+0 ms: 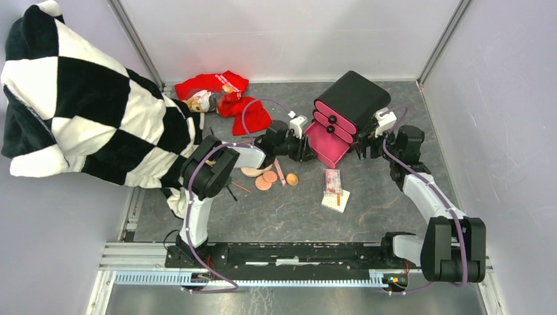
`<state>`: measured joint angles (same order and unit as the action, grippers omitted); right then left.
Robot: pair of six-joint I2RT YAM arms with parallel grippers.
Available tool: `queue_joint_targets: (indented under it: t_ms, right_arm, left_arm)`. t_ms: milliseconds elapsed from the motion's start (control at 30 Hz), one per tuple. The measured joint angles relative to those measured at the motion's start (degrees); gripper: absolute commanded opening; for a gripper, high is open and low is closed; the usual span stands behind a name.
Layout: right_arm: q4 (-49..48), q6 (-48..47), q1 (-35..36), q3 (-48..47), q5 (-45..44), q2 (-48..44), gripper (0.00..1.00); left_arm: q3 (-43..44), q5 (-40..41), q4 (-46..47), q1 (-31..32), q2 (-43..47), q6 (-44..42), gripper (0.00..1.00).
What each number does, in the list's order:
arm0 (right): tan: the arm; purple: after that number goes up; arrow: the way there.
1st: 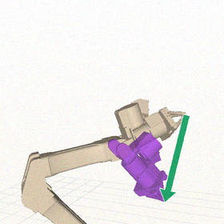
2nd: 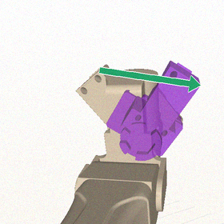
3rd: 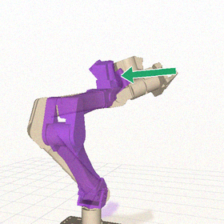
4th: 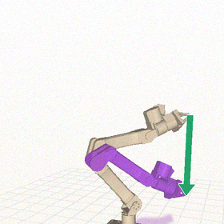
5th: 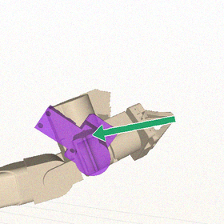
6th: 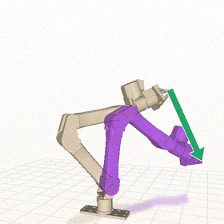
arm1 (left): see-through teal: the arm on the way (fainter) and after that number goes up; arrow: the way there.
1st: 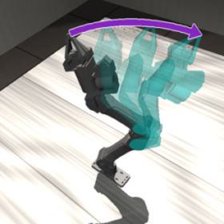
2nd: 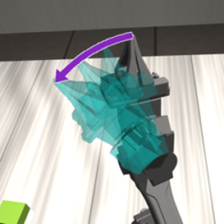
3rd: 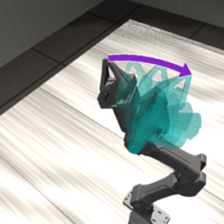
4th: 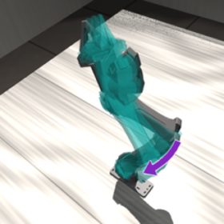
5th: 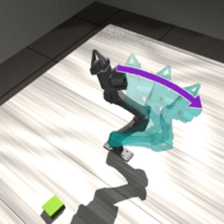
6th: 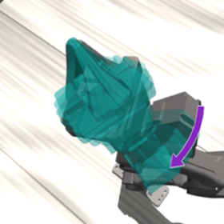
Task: Organize the makeup
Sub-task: Open the drawer in the storage box.
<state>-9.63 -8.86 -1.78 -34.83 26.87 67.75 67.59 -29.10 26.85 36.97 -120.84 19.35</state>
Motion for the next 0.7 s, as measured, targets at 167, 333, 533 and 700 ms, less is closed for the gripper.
queue_joint_targets:
  t_ms: [167, 333, 533, 700]
  right_arm:
    - [-1.51, 0.37, 1.01, 0.2, -1.36, 2.16, 0.83]
    - [-3.5, 0.37, 4.5, 0.44, -4.68, 3.91, 0.83]
    - [-6.03, 0.11, 6.08, 0.96, -9.44, 5.33, 0.82]
    - [-7.28, -0.68, 6.08, 0.9, -13.09, 7.48, 0.82]
  left_arm:
    - [-5.33, 1.14, 1.38, 0.04, 2.56, -1.84, 0.28]
    - [-8.09, 1.99, 3.06, 0.13, 4.15, -2.64, 0.41]
    - [-9.29, 2.1, 3.74, 0.13, 4.85, -3.23, 0.51]
    - [-10.97, 2.29, 3.26, 0.11, 6.67, -3.89, 0.59]
